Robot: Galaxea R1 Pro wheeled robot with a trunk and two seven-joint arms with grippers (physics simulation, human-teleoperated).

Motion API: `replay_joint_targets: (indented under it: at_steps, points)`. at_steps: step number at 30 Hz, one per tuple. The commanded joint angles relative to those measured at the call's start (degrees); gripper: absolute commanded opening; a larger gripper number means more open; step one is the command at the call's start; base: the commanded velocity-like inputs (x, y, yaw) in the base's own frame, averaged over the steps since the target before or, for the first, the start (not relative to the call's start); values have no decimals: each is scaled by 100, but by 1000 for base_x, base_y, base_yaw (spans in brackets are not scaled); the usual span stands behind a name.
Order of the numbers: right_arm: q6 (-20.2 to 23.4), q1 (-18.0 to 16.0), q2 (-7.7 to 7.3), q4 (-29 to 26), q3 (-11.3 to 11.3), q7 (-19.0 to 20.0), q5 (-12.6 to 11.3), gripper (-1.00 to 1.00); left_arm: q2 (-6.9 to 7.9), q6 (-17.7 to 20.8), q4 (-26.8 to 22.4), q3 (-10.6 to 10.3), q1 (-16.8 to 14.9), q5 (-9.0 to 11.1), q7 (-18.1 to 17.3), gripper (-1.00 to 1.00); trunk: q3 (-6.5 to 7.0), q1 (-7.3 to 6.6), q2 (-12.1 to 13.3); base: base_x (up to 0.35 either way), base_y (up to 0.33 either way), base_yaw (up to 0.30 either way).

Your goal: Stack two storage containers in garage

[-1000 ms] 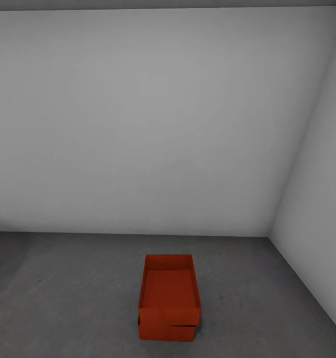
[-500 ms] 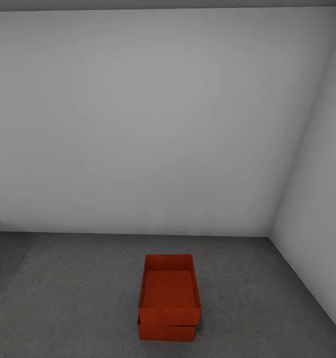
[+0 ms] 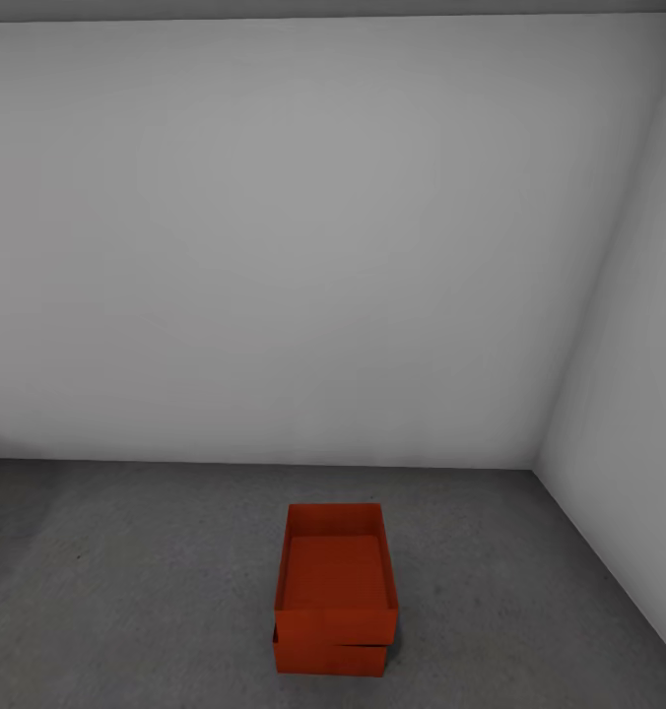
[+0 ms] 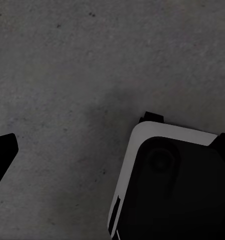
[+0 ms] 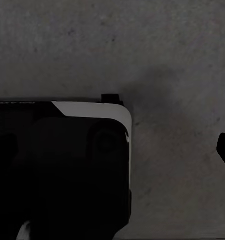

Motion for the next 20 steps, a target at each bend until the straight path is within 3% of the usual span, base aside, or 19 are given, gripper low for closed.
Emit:
replay_joint_targets:
  at_steps: [1,20]
  points:
    - [0,-7,6,12,49,-16,-50,100,0,-17,3,-45,-2,42,13,100,-6,2,-7,0,0,0]
    - [-4,-7,37,12,49,25,-47,100,0,-14,3,-47,-2,42,13,100,-6,2,-7,0,0,0]
